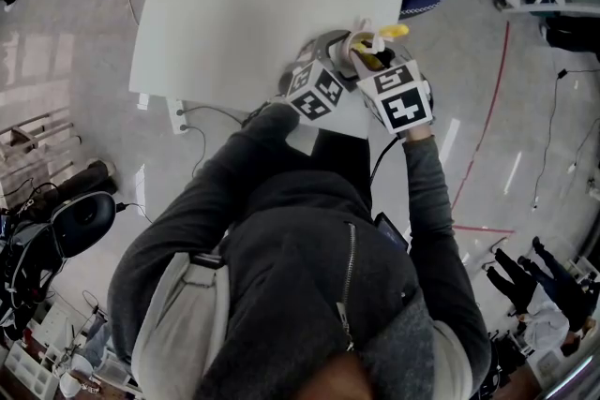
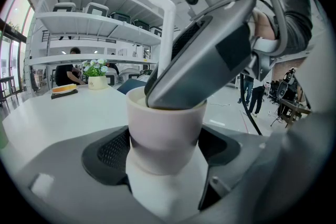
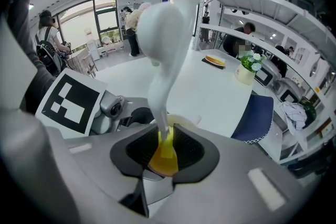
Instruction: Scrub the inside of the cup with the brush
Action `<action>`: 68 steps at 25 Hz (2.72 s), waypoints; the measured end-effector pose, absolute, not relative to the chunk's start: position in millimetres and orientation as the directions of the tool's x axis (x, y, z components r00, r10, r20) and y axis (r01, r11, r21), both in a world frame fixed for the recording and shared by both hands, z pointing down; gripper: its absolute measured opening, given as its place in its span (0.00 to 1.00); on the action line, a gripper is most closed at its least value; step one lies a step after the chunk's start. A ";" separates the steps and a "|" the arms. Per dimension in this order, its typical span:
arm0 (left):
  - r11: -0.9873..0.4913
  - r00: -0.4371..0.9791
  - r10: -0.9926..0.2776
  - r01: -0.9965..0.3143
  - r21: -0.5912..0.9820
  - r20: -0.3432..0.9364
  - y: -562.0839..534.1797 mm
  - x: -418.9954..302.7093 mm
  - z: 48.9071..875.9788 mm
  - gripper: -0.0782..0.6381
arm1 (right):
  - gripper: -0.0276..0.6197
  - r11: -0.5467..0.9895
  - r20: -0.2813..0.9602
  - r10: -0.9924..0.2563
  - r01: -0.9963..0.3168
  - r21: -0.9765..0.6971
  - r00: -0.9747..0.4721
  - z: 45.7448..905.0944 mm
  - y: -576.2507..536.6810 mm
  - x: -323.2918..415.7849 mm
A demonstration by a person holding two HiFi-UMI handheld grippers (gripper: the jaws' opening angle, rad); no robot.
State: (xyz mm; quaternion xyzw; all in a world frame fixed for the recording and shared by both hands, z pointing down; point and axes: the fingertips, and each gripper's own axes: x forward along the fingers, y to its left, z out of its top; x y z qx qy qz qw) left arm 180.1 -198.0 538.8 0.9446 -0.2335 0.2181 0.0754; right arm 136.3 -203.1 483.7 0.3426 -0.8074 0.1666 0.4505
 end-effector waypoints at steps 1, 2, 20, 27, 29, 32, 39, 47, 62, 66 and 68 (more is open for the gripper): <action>-0.880 0.796 -0.408 -0.474 0.041 0.448 -197.9 180.6 538.7 0.68 | 0.18 0.710 0.841 -0.406 -0.703 0.045 -0.357 483.9 -203.9 136.5; -0.880 0.796 -0.408 -0.474 0.041 0.448 -197.8 180.6 538.7 0.68 | 0.18 0.710 0.841 -0.410 -0.703 0.049 -0.355 484.1 -204.7 136.2; -0.880 0.795 -0.408 -0.474 0.040 0.449 -198.2 178.1 540.0 0.68 | 0.18 0.656 0.809 -0.486 -0.750 0.088 -0.330 484.9 -213.4 136.5; -0.880 0.795 -0.407 -0.474 0.042 0.451 -198.9 178.0 540.7 0.68 | 0.18 0.633 0.798 -0.516 -0.766 0.110 -0.311 485.3 -218.5 139.4; -0.880 0.794 -0.407 -0.474 0.042 0.451 -198.7 177.9 540.8 0.68 | 0.18 0.629 0.797 -0.520 -0.769 0.113 -0.308 485.0 -218.9 140.2; -0.880 0.794 -0.406 -0.473 0.041 0.452 -199.2 177.8 540.7 0.68 | 0.18 0.626 0.796 -0.526 -0.770 0.123 -0.300 484.8 -219.5 141.6; -0.881 0.794 -0.405 -0.472 0.039 0.452 -199.5 178.4 541.0 0.68 | 0.18 0.629 0.804 -0.527 -0.762 0.153 -0.274 485.5 -217.6 145.3; -0.881 0.793 -0.405 -0.472 0.037 0.454 -198.6 177.5 542.6 0.68 | 0.18 0.638 0.819 -0.515 -0.750 0.172 -0.251 487.2 -213.5 146.6; -0.880 0.791 -0.406 -0.473 0.037 0.458 -197.7 180.2 541.9 0.68 | 0.18 0.675 0.866 -0.446 -0.721 0.158 -0.227 488.3 -204.0 151.0; -0.880 0.790 -0.406 -0.473 0.035 0.459 -194.7 181.8 538.2 0.68 | 0.18 0.683 0.876 -0.423 -0.717 0.141 -0.231 484.7 -199.0 152.1; -0.880 0.789 -0.407 -0.474 0.034 0.459 -193.7 182.4 536.8 0.68 | 0.18 0.684 0.880 -0.411 -0.719 0.124 -0.239 483.5 -197.1 152.6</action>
